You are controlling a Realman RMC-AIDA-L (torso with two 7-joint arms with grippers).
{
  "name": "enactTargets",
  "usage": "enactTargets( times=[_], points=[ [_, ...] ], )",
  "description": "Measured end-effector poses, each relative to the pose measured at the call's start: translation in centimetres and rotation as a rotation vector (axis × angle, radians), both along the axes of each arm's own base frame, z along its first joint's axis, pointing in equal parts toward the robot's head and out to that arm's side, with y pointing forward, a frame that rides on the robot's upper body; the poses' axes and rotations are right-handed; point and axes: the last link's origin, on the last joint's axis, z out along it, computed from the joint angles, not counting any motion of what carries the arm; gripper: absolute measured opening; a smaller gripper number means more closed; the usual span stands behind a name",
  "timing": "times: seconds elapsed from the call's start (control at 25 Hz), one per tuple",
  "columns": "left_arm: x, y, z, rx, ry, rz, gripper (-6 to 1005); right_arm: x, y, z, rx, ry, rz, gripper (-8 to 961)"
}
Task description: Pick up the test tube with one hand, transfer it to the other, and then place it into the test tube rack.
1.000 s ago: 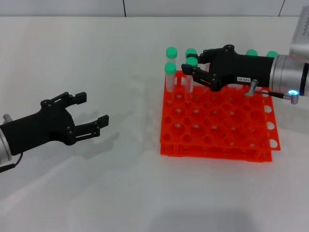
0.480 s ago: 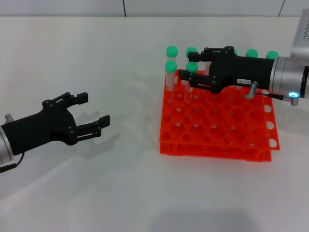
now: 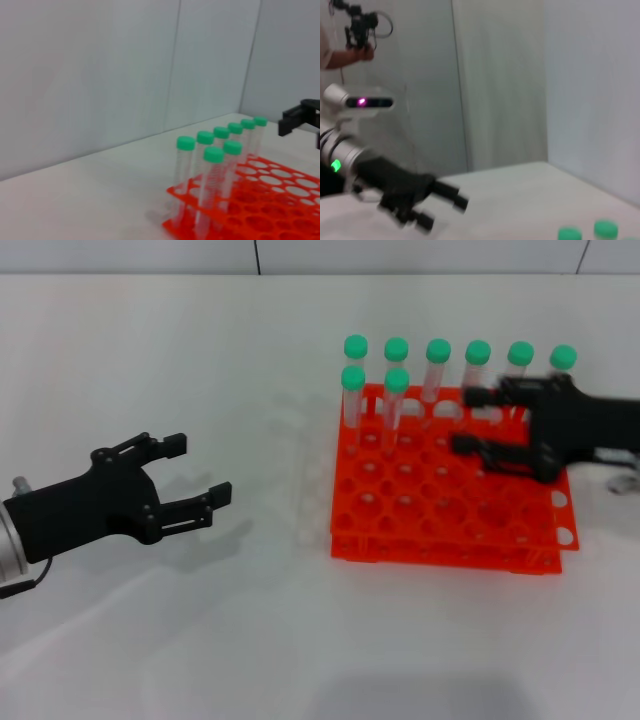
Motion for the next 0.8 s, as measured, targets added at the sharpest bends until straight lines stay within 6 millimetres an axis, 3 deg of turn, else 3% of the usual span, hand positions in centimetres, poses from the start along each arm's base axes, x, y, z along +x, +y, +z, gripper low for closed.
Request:
enactTargets(
  times=[0.08,0.32,0.56,0.8],
  points=[
    [0.4,0.0,0.0,-0.017,-0.011,-0.02,886,1.2,-0.7,0.9,-0.026,-0.039,0.004,543],
    [1.5,0.7,0.7,-0.128,-0.028,-0.068,886,3.6,-2.0,1.6,-0.049,-0.106,-0.018,734],
    [1.4,1.8,2.1,-0.272,-0.051,-0.088,886,4.2,-2.4,1.1,-0.086,-0.135,-0.029,824],
    [1.5,2.3,2.5,-0.296,-0.024,-0.101,886,4.6,-2.7,1.0,-0.095,-0.144,-0.038,884]
  ],
)
